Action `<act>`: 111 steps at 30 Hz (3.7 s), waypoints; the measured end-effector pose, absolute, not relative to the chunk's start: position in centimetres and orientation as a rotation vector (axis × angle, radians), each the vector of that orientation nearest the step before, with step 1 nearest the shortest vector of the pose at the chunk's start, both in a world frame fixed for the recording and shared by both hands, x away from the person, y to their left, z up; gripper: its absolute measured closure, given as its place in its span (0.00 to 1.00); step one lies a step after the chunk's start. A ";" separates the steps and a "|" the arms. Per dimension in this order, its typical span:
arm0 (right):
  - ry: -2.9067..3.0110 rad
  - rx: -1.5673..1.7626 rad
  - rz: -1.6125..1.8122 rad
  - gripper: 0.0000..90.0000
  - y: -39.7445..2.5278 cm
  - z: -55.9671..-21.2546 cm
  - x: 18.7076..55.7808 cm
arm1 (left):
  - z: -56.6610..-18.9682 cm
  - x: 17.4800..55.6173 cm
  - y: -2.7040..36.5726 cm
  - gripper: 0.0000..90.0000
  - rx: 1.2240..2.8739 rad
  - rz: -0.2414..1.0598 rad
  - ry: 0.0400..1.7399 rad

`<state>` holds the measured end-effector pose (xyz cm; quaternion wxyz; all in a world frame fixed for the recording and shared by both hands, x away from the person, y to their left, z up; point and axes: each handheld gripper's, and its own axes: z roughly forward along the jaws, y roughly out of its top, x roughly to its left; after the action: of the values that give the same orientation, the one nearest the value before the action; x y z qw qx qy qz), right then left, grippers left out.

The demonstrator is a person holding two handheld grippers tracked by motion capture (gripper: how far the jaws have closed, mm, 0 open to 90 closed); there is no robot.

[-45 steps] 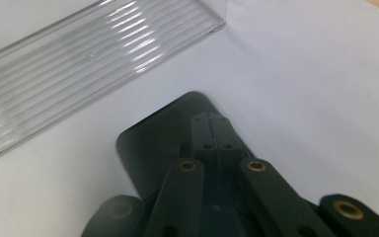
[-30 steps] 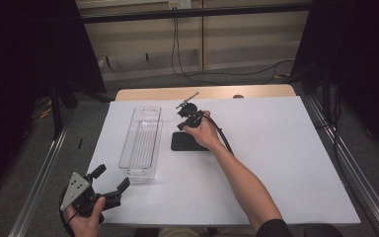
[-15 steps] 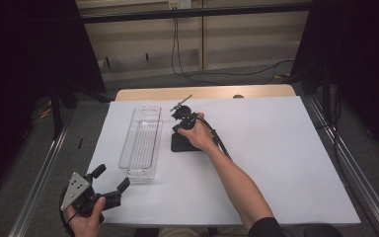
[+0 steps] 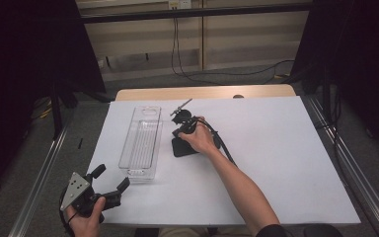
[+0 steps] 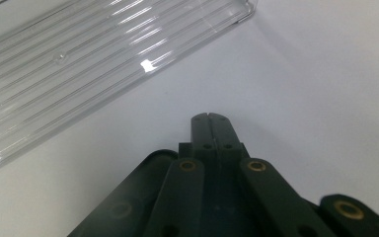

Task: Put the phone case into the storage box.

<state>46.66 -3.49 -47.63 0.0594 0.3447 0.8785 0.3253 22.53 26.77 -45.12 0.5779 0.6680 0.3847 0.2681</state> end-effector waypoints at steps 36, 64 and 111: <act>2.730 0.996 0.968 1.00 -5.5 -47.3 40.9 | -45.1 22.6 26.6 0.03 1.575 0.624 0.882; 2.772 0.959 1.016 1.00 -9.4 -47.3 37.1 | -45.2 22.6 26.5 0.03 1.578 0.635 0.899; 2.724 1.012 1.061 1.00 -16.3 -47.5 32.6 | -45.2 22.8 26.4 0.03 1.584 0.627 0.889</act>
<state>32.56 -16.28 -47.53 0.0240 0.3271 0.8803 0.3427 22.78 26.36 -45.15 0.5730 0.6755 0.3792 0.2674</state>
